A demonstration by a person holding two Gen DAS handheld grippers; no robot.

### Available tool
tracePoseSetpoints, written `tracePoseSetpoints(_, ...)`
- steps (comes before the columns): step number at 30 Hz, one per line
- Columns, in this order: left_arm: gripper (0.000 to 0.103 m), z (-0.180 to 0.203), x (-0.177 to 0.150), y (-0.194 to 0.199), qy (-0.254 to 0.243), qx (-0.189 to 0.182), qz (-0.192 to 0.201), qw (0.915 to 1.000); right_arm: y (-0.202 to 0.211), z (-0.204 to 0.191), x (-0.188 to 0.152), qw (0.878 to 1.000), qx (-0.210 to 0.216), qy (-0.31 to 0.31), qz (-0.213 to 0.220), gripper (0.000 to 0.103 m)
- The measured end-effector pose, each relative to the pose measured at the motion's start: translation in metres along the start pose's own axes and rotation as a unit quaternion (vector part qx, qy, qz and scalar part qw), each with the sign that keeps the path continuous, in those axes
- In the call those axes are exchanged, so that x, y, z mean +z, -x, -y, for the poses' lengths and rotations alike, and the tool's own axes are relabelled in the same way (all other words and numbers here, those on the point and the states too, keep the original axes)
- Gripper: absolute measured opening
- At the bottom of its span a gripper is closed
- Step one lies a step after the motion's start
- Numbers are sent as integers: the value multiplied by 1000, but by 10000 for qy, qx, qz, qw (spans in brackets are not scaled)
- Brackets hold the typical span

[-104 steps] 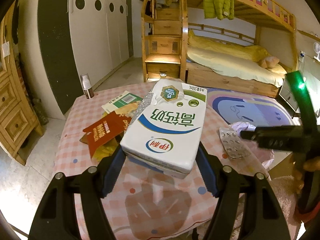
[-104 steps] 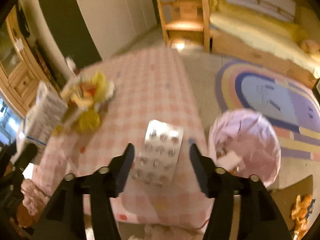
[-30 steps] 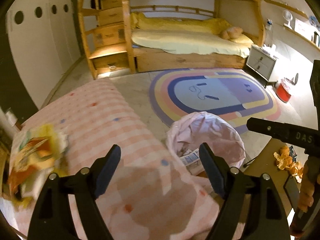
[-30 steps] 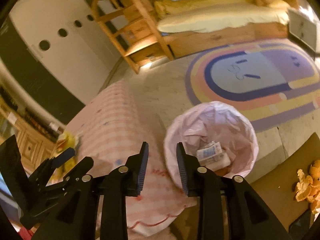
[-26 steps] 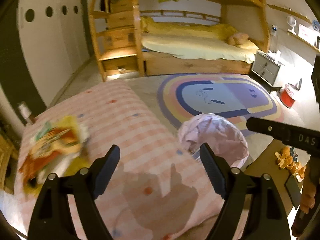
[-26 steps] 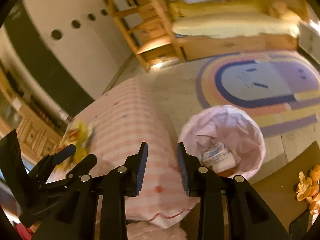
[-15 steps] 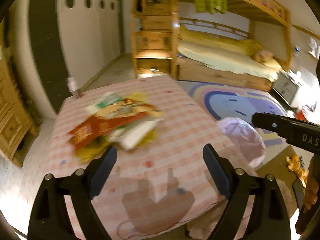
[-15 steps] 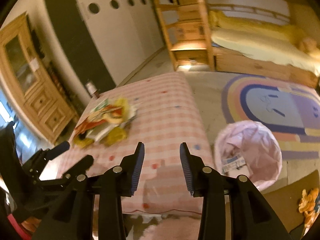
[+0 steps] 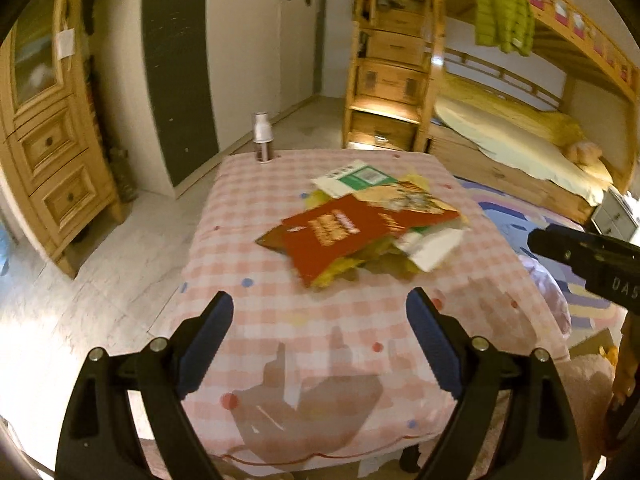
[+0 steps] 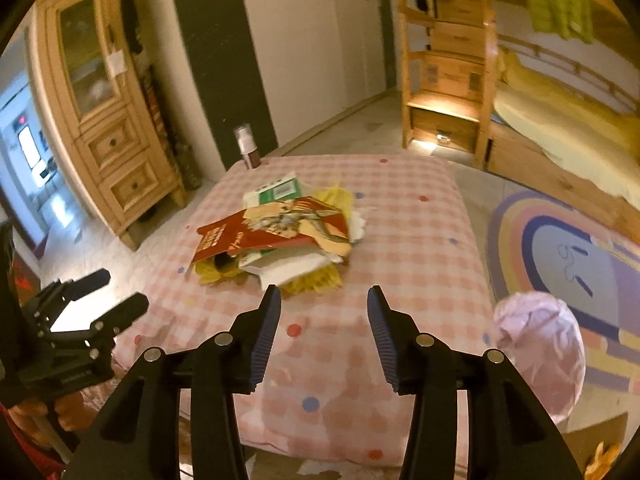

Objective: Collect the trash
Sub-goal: 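Move both open tools back over the red snack packet on the table, then grasp the red snack packet with the right tool and lift it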

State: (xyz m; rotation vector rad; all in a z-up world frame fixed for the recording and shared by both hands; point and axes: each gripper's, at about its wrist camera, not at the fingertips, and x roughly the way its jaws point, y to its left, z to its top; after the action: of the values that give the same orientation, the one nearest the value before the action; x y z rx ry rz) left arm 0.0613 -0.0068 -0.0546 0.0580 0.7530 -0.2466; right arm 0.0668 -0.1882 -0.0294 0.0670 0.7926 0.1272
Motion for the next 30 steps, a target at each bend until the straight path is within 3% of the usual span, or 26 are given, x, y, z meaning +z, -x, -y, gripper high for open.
tracePoseSetpoints(8, 86, -19, 4, -19, 159, 152, -97, 9997, -28, -9, 11, 9997, -16, 227, -48, 47)
tracePoseSetpoints(12, 86, -26, 8, -24, 325, 166, -117, 9993, -39, -9, 13, 9989, -156, 414, -136, 59)
tracePoseSetpoints(22, 86, -27, 18, -49, 350, 168, -327, 9987, -76, -14, 22, 9909, -649, 1110, -404, 59)
tracePoseSetpoints(30, 86, -20, 23, -60, 284, 159, -369, 9988, -92, -23, 25, 9843, -661, 1563, -494, 59)
